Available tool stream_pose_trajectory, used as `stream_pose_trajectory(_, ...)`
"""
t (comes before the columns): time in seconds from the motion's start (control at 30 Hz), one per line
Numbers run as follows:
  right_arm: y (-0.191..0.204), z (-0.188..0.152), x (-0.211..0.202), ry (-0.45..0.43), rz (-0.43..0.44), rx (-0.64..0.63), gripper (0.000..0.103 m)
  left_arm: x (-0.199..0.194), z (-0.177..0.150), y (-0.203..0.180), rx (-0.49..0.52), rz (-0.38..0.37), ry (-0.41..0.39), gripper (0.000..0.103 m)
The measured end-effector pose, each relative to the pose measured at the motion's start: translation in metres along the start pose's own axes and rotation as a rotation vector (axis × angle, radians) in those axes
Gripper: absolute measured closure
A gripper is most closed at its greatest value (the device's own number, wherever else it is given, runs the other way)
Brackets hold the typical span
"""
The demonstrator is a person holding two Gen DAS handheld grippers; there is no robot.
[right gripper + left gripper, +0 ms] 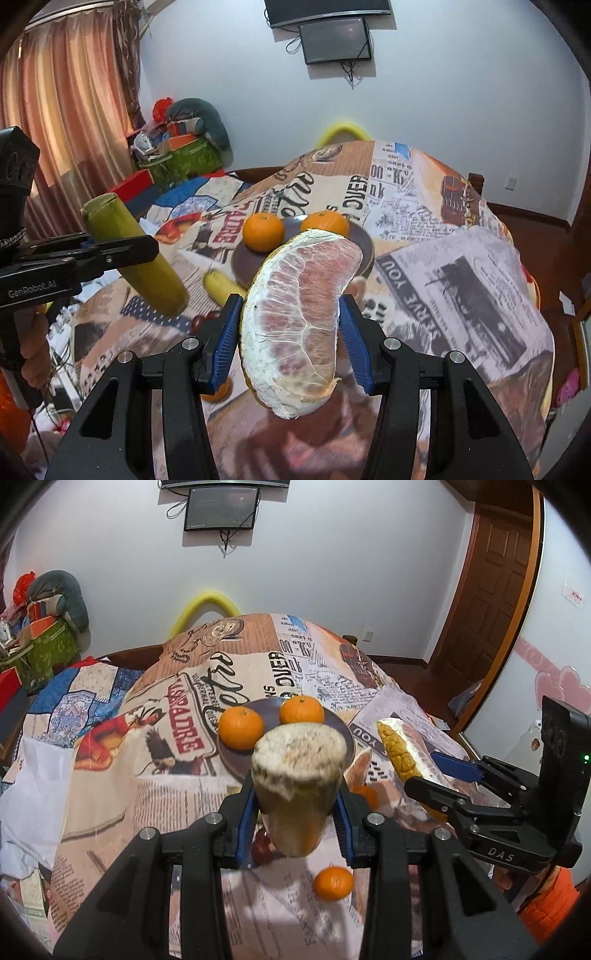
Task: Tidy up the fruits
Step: 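Carry the corn cob and pomelo wedge over the dark plate with both grippers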
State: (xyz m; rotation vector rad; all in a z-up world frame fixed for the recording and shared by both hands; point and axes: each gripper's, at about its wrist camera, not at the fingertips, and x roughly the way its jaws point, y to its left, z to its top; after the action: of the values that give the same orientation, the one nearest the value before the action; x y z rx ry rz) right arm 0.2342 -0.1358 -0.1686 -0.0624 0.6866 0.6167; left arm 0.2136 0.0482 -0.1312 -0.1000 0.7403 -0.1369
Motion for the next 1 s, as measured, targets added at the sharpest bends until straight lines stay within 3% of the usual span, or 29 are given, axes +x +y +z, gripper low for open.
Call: stream_pose_trajectory(1.0,-0.043,0.051,0.086,0.001,-0.013,-0.036,0.054,0.127,0.043,0.018,-0.027,-0.061,0.118,0.066)
